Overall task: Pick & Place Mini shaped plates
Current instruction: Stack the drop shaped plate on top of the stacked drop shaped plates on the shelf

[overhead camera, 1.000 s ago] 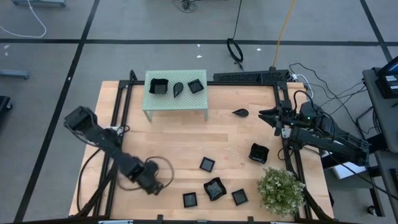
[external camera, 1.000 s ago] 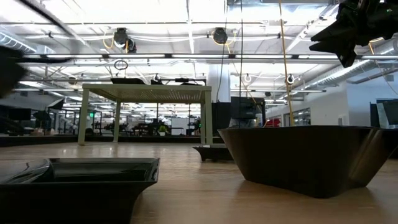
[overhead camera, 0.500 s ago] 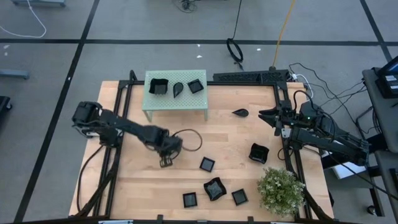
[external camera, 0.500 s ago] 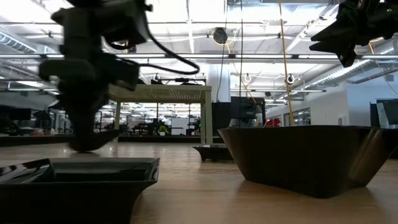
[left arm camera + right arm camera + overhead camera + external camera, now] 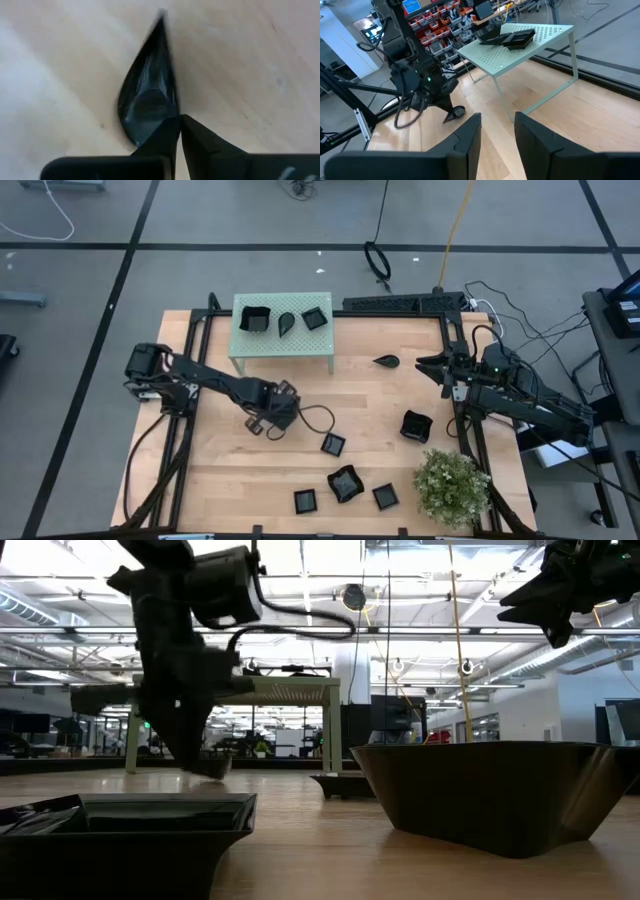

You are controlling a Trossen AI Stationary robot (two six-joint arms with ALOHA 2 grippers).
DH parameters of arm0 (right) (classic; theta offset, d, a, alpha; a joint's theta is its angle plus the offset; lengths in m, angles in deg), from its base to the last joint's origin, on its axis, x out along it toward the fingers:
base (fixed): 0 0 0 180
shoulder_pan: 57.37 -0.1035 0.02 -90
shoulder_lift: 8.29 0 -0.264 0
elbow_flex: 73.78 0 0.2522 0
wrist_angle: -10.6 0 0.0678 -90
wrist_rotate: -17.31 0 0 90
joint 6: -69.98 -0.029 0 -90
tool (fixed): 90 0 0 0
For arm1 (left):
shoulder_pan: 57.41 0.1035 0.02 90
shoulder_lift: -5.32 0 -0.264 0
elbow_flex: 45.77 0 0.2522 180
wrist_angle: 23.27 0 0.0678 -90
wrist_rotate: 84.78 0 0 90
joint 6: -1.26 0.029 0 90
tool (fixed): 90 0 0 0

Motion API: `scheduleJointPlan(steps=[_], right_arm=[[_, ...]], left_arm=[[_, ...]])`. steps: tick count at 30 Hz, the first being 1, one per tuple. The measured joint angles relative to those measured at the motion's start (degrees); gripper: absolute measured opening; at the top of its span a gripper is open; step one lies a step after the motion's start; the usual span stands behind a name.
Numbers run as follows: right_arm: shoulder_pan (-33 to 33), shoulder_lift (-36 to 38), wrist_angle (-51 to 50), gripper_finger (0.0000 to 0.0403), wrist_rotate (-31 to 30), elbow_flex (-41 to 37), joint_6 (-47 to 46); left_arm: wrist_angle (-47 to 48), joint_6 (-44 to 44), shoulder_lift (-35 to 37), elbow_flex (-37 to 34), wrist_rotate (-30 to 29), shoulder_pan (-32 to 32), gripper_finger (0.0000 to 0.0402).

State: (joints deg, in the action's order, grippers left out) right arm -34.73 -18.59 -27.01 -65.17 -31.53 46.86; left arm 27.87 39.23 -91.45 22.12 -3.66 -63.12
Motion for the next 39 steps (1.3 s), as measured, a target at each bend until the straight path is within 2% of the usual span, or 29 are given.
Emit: scheduleJointPlan(steps=[3,7,13,22,25,33,39], right_arm=[[0.0,0.0,0.0,0.0105,0.0,0.0,0.0],[0.0,0.0,0.0,0.0105,0.0,0.0,0.0],[0.0,0.0,0.0,0.0105,0.0,0.0,0.0],[0.0,0.0,0.0,0.0105,0.0,0.0,0.0],[0.0,0.0,0.0,0.0105,0.0,0.0,0.0],[0.0,0.0,0.0,0.0105,0.0,0.0,0.0],[0.0,0.0,0.0,0.0105,0.0,0.0,0.0]], left_arm=[[-0.6,4.2,-2.1,0.0,-0.4,-0.9,0.004],[-0.7,0.7,-2.5,0.1,-1.1,-1.9,0.004],[0.2,-11.1,1.2,0.0,-1.2,-3.8,0.005],[2.5,-32.7,9.9,0.0,2.9,-7.3,0.0111],[4.3,-46.5,12.4,0.1,3.3,-8.0,0.0128],[7.0,-105.3,13.3,0.1,2.9,-8.0,0.0154],[7.1,-133.0,10.4,-0.2,1.5,-8.0,0.0155]])
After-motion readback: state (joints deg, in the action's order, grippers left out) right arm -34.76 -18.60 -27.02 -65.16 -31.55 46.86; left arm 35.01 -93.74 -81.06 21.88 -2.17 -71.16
